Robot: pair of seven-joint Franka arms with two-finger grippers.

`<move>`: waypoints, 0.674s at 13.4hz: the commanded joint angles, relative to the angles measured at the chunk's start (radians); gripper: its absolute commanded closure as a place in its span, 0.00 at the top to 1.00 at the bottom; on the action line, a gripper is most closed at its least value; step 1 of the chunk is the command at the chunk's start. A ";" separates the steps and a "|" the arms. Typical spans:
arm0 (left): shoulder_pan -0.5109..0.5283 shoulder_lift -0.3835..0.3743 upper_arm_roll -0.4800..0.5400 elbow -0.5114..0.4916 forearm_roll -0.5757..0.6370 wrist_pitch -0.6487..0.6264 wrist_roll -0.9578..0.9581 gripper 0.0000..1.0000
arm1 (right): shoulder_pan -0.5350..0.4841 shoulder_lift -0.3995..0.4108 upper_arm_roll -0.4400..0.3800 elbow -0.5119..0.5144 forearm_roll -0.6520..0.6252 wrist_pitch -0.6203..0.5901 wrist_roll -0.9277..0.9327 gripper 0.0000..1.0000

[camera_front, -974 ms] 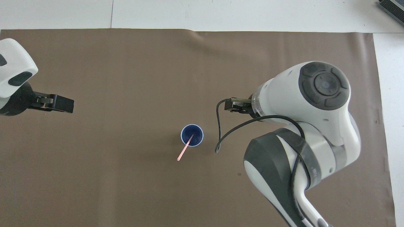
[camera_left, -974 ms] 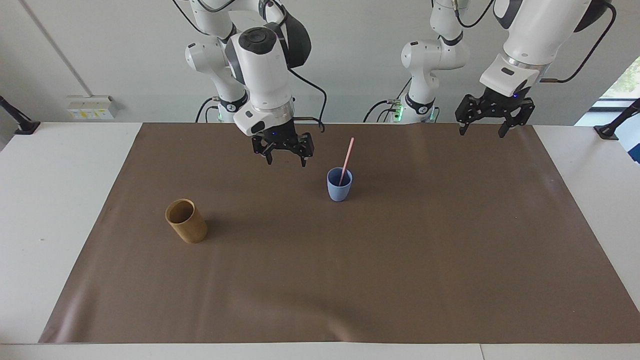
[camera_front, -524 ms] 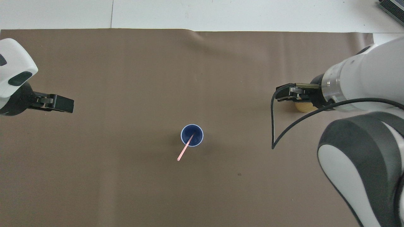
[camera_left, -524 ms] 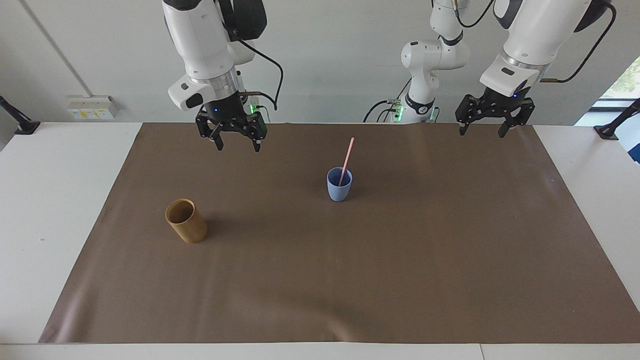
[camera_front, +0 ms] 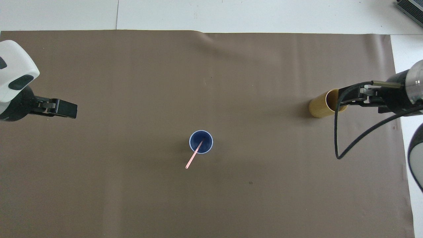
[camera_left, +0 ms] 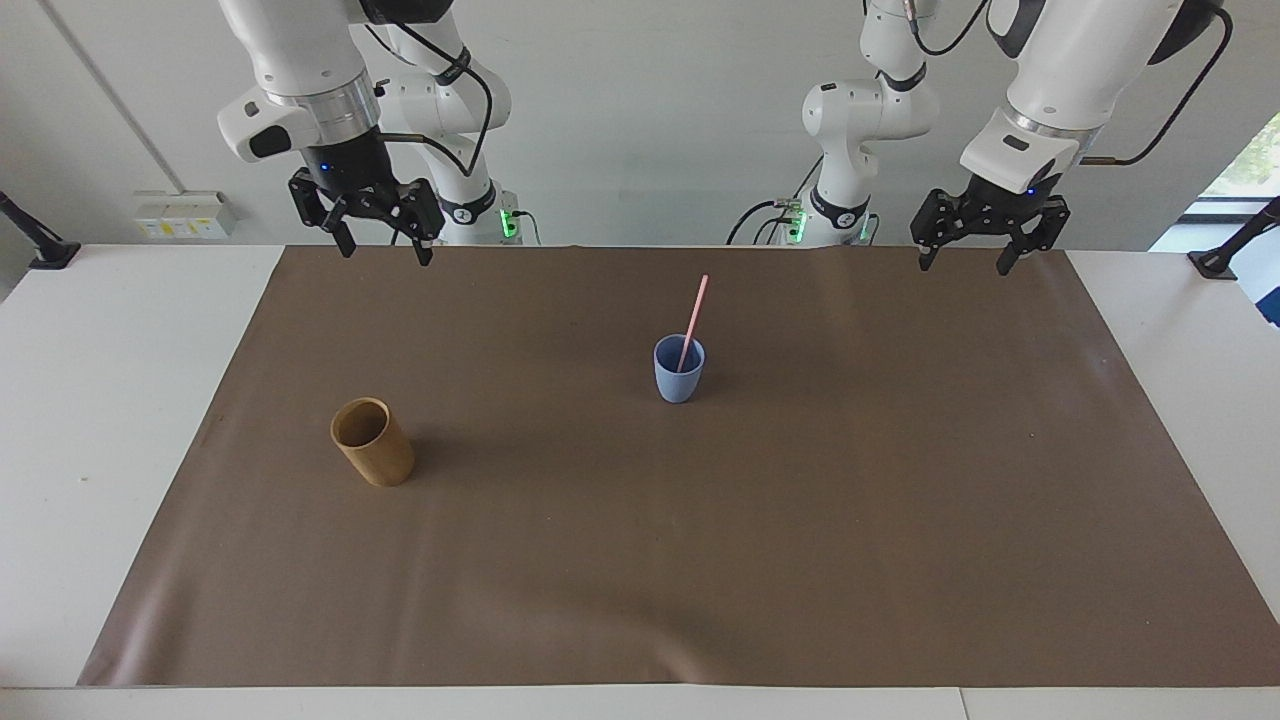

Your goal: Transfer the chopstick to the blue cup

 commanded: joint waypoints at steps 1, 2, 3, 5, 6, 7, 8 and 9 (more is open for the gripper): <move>0.011 -0.013 -0.003 -0.005 0.006 -0.016 -0.009 1.00 | -0.056 -0.052 0.014 0.000 -0.012 -0.054 -0.054 1.00; 0.011 -0.013 -0.001 -0.005 0.004 -0.017 -0.007 1.00 | -0.073 -0.055 0.011 0.000 -0.008 -0.054 -0.097 1.00; 0.011 -0.014 0.000 -0.005 0.004 -0.034 -0.006 1.00 | -0.084 -0.073 -0.001 -0.006 -0.005 -0.045 -0.129 1.00; 0.011 -0.017 0.002 -0.005 0.004 -0.063 -0.006 1.00 | -0.087 -0.083 -0.011 -0.042 -0.004 -0.042 -0.150 1.00; 0.011 -0.019 0.002 -0.007 0.004 -0.065 -0.006 1.00 | -0.087 -0.081 -0.012 -0.057 -0.004 -0.039 -0.144 1.00; 0.011 -0.019 0.002 -0.005 0.004 -0.063 -0.007 1.00 | -0.088 -0.083 -0.012 -0.060 -0.004 -0.030 -0.150 1.00; 0.011 -0.019 0.002 -0.005 0.004 -0.063 -0.007 1.00 | -0.087 -0.083 -0.014 -0.068 -0.004 -0.019 -0.145 1.00; 0.011 -0.019 0.002 -0.005 0.004 -0.063 -0.009 1.00 | -0.085 -0.084 -0.012 -0.079 -0.004 -0.018 -0.148 1.00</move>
